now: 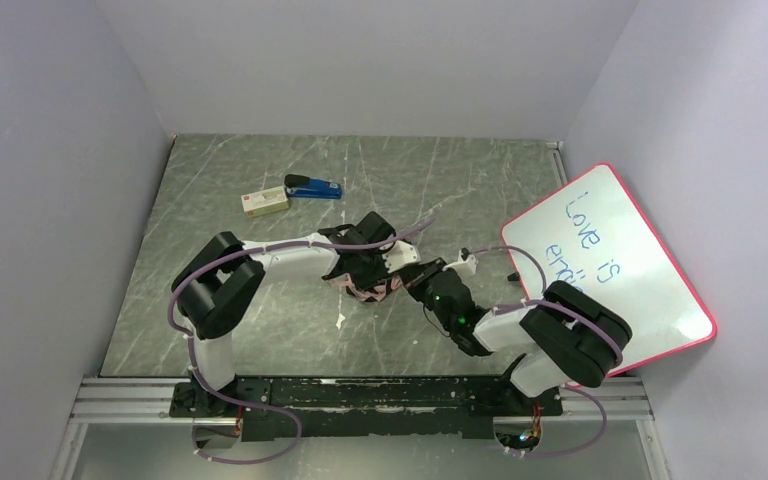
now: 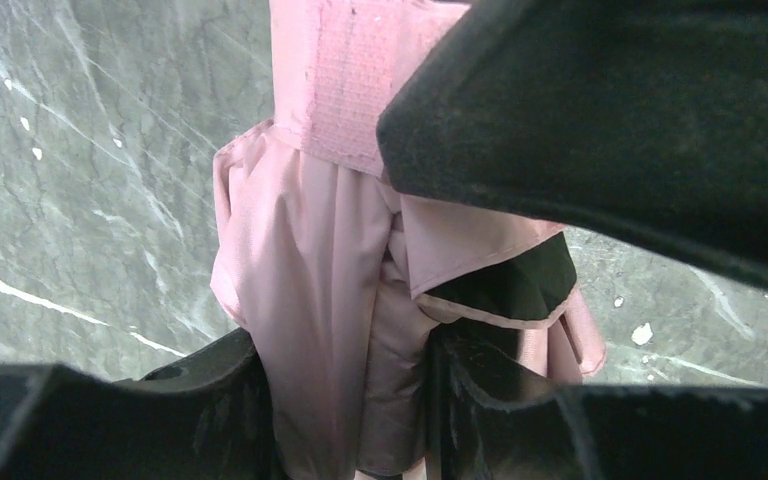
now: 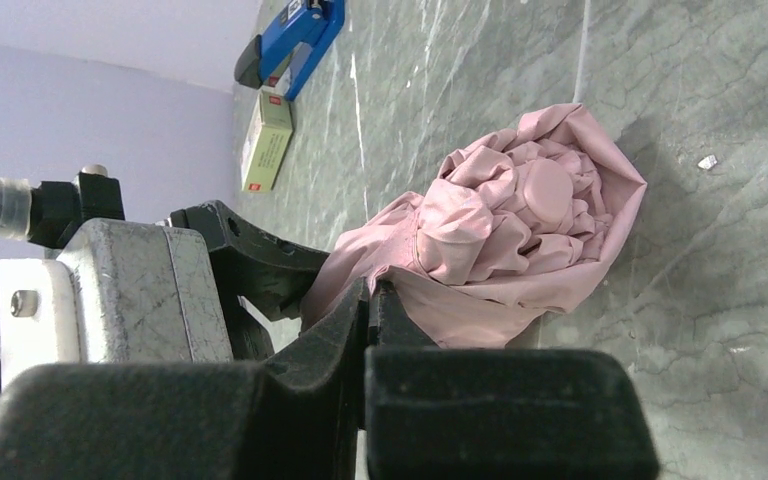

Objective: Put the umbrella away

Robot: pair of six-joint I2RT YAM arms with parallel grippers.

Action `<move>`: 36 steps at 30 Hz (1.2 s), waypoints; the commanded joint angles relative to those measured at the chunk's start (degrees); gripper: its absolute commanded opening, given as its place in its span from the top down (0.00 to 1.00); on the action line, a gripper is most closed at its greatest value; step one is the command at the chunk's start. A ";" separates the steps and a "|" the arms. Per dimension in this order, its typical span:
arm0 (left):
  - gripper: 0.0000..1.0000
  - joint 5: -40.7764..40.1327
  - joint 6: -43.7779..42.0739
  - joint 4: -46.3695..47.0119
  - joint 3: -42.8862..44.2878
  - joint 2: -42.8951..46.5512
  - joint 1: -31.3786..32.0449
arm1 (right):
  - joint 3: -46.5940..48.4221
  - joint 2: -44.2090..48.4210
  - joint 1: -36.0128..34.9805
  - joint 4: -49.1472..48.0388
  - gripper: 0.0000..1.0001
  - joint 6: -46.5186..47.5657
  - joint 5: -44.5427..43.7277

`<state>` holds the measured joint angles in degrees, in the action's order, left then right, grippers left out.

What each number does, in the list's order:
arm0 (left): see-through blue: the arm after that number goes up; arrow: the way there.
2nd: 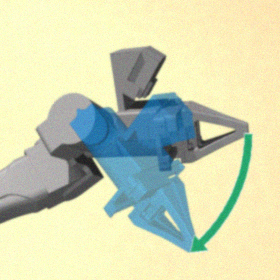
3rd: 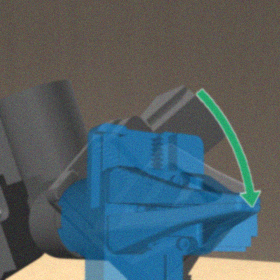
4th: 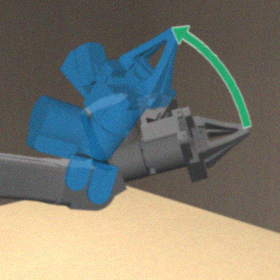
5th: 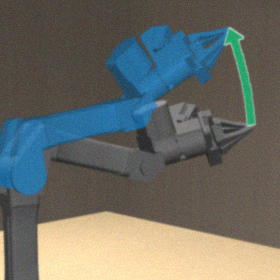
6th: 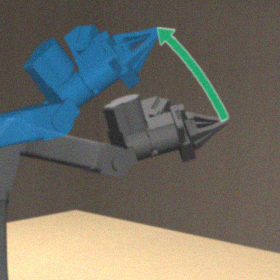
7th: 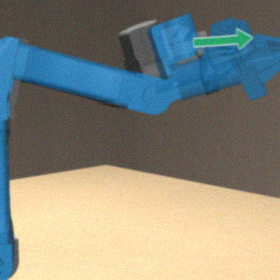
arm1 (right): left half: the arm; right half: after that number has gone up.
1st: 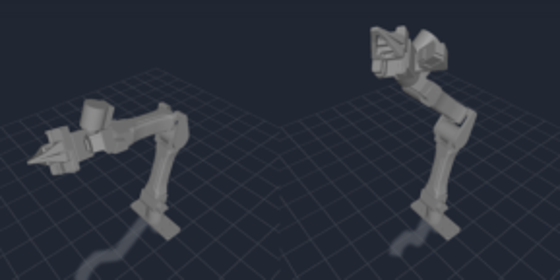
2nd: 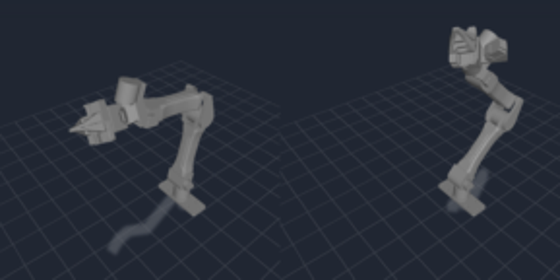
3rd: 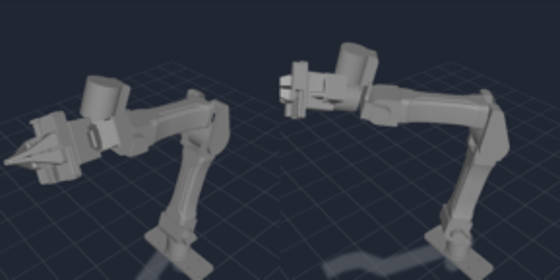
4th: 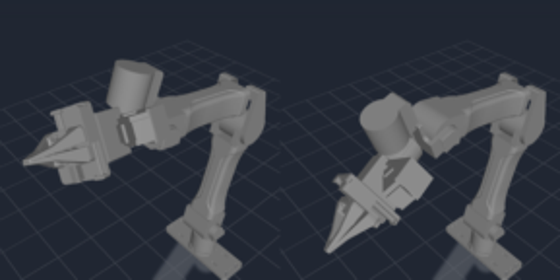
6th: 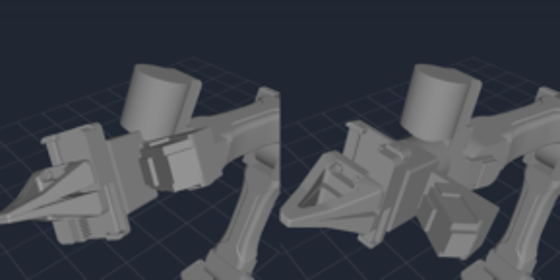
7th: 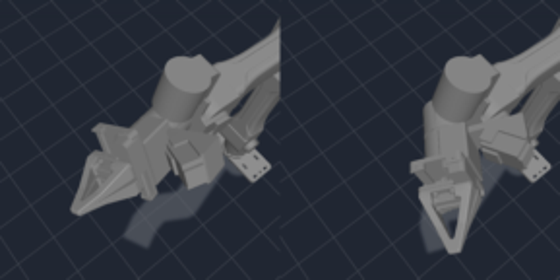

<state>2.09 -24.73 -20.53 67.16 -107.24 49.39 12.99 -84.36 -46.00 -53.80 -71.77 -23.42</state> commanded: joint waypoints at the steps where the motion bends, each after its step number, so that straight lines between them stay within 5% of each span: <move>1: 0.95 -2.79 -2.06 -1.98 -3.12 -4.64 0.44 | 2.66 0.48 1.11 -1.41 0.97 0.22 -2.04; 26: 0.95 -2.61 -2.37 -2.72 -2.92 -4.45 0.52 | 4.11 -9.54 3.34 -12.07 0.65 -0.33 2.39; 36: 0.95 -2.61 -2.42 -2.93 -2.90 -4.47 0.62 | 4.77 -15.58 3.92 -18.91 0.77 -1.69 5.13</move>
<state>-0.30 -24.71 -19.03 66.89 -107.31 49.06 15.84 -97.21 -42.39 -69.65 -73.58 -19.81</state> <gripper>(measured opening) 0.427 0.260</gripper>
